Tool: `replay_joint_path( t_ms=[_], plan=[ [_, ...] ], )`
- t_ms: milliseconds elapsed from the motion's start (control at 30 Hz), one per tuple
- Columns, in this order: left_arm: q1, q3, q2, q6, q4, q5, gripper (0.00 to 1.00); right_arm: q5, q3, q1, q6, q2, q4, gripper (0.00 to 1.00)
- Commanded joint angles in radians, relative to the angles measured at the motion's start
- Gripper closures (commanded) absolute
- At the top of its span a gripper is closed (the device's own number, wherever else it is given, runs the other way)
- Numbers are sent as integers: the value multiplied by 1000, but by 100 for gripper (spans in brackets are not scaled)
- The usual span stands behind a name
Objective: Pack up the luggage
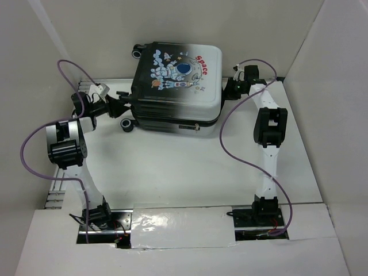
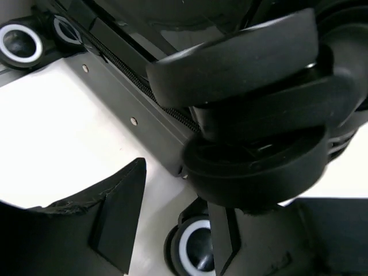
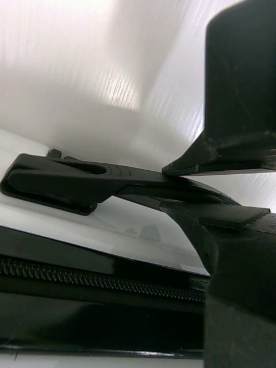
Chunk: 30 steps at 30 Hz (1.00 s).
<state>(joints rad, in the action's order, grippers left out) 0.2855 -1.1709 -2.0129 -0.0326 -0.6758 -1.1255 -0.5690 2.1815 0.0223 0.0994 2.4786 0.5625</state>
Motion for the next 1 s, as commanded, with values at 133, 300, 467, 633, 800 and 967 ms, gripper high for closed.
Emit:
replay_joint_path(
  t_ms=[133,300,467,633,800,967],
  plan=[
    [-60,-94,-27,242,142,-86,42,126,60,142,-116,59,102,100],
    [-91,-130,-69,274,223,-105,42,117,96,151,-107,77,112,100],
    [-134,-163,-104,324,275,-128,42,116,75,151,-116,77,112,100],
    [-164,-199,-142,300,271,-180,42,116,86,151,-116,88,112,100],
    [-174,-176,-167,159,81,-189,42,98,86,151,-116,98,112,100],
    [-174,-188,-176,60,-63,-267,41,98,86,151,-125,108,112,100]
  ],
)
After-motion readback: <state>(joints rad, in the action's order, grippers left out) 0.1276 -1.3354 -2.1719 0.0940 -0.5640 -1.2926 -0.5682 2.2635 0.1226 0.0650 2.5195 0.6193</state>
